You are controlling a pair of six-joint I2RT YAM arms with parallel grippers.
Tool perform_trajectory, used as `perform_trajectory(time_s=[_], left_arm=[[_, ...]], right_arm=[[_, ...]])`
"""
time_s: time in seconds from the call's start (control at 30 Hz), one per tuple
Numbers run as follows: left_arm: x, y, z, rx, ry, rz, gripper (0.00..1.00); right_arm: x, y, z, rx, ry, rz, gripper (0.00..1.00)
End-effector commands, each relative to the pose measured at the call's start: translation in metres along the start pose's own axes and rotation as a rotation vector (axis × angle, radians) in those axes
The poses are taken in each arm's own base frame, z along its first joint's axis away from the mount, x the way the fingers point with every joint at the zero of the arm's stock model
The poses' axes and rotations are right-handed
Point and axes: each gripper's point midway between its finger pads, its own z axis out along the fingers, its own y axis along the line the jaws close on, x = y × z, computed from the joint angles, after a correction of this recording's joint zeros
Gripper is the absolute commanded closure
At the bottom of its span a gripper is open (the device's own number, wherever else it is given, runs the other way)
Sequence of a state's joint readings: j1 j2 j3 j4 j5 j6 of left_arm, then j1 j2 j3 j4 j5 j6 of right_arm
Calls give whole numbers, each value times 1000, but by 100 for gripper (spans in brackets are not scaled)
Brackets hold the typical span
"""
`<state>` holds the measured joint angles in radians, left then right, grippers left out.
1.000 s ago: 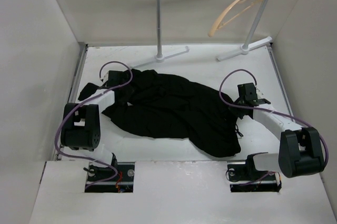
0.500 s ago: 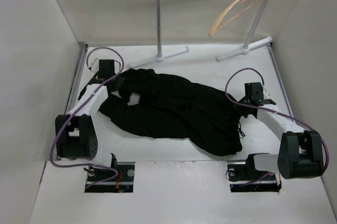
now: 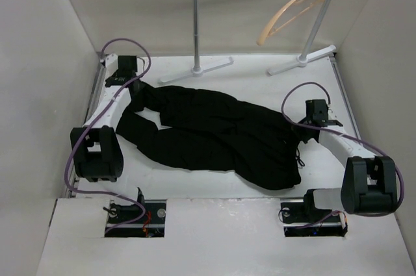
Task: Place the trousers on the hanger
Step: Flatten out the trousers at the center of the board.
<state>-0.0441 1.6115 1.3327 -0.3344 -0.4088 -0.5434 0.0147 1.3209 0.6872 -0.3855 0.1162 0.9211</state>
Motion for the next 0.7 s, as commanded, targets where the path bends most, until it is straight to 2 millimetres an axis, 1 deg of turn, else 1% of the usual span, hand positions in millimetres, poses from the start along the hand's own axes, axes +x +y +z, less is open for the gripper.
perform_trajectory(time_s=[0.0,0.03,0.07,0.13,0.2,0.3,0.37,0.4,0.47,0.5,0.53,0.57,0.6,0.67], left_arm=[[10,50,14,-123,42,-71,53],[9,53,15,-118,43,-110,53],[7,54,16,-107,37,-137,53],[6,56,19,-101,41,-168,50],[5,56,24,-97,49,-180,46],[0,52,28,-82,59,-205,44],[-6,48,28,-72,52,-212,43],[-8,46,28,-67,49,-213,42],[-9,43,30,-59,52,-215,41],[-6,43,33,-59,61,-217,41],[-4,44,35,-63,71,-225,41],[-2,47,37,-67,81,-233,41],[0,49,38,-67,88,-245,41],[0,51,40,-66,93,-278,41]], right_arm=[[-41,26,-12,-63,-94,71,98],[-48,26,-13,-63,-105,89,96],[-55,28,-14,-68,-119,104,91],[-72,33,-13,-66,-140,119,77],[-87,37,-12,-74,-158,126,57],[-97,37,1,-52,-153,91,43],[-101,35,9,-37,-142,85,40],[-107,33,12,-34,-153,92,38],[-114,37,21,-50,-152,93,39],[-110,45,26,-74,-112,75,41],[-104,47,31,-77,-71,69,44],[-99,45,33,-68,-43,73,46],[-91,39,35,-37,-25,92,47],[-83,21,35,38,-43,103,49]])
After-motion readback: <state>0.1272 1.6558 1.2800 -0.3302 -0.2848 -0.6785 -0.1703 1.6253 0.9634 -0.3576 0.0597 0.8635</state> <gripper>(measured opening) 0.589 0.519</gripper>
